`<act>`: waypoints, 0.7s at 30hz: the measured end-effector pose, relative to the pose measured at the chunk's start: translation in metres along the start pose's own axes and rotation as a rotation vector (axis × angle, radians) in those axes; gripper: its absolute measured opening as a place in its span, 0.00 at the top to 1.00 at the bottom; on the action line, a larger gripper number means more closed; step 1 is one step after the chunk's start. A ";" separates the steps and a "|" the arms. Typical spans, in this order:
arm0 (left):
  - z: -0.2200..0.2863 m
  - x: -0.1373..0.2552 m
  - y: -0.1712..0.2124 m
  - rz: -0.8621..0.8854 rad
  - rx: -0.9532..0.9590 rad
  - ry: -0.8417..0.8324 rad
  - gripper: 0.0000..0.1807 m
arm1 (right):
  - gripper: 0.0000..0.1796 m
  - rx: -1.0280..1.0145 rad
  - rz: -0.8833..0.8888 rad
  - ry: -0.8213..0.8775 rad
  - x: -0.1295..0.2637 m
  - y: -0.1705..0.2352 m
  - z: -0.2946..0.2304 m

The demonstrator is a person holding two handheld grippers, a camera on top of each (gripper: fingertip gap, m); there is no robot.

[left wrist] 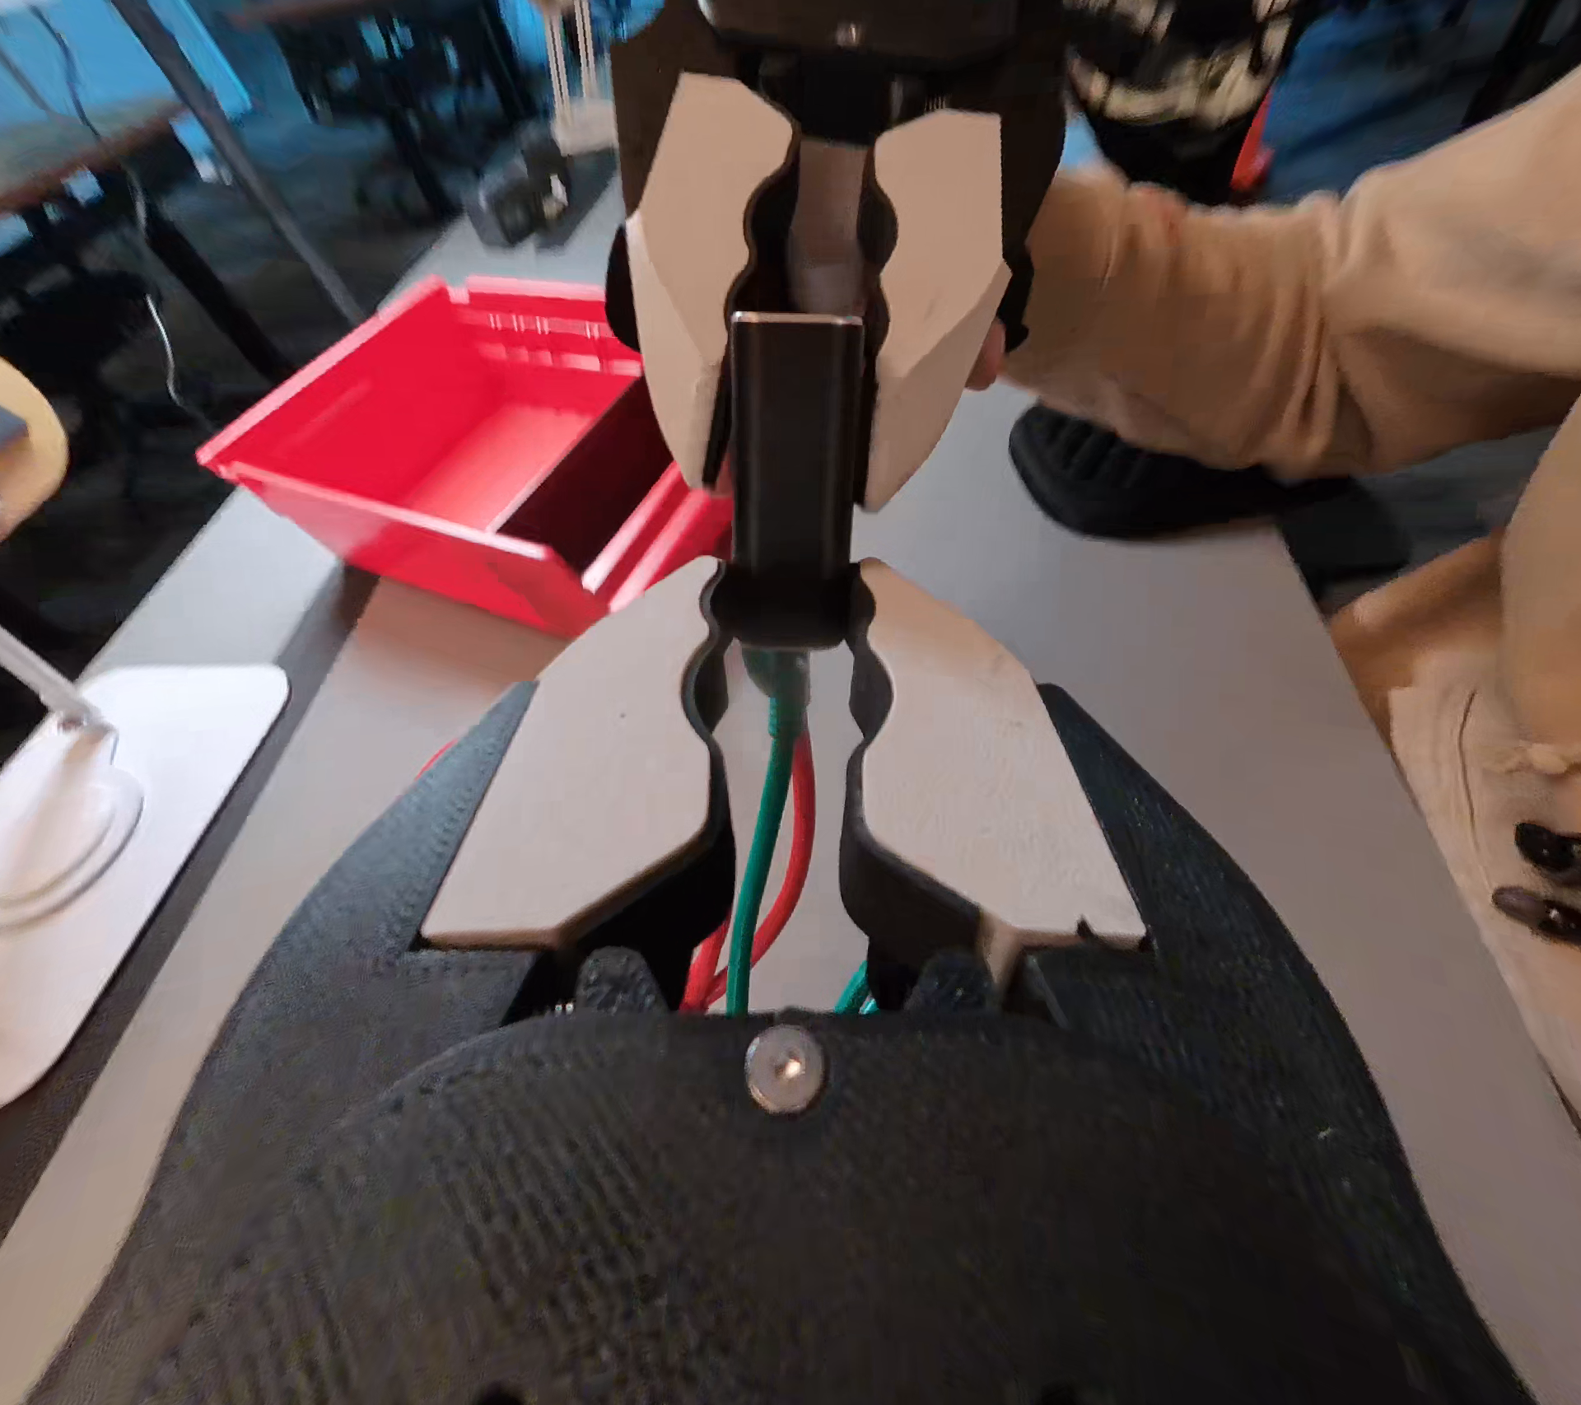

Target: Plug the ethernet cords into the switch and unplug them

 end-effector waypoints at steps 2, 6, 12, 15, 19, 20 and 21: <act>-0.002 0.008 -0.005 0.117 0.020 -0.004 0.86 | 0.84 -0.010 0.110 0.035 0.008 -0.009 0.001; -0.006 0.023 -0.011 0.389 0.071 -0.013 0.86 | 0.77 -0.065 0.196 0.036 0.015 -0.011 0.004; 0.002 0.012 -0.008 0.515 0.061 0.004 0.86 | 0.86 -0.014 0.217 0.041 0.000 -0.017 -0.008; -0.002 0.012 -0.007 0.432 0.071 -0.021 0.86 | 0.86 0.003 0.120 0.091 0.004 -0.019 -0.007; -0.006 0.030 -0.016 0.282 -0.016 -0.149 0.80 | 0.87 0.097 -0.039 0.203 0.013 -0.025 -0.009; -0.005 0.034 -0.019 0.236 -0.054 -0.182 0.78 | 0.87 0.133 -0.095 0.233 0.014 -0.025 -0.010; -0.003 0.037 -0.021 0.189 -0.097 -0.211 0.77 | 0.87 0.171 -0.171 0.259 0.013 -0.024 -0.012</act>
Point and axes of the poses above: each gripper's, where its closed fingertips meet, x back along the fingers, y out of its underside, z = x × y across the jaws, the point moved 10 cm from there along x, back along the fingers, and after that the axes turned 5 degrees about -x, right-handed, at the moved point
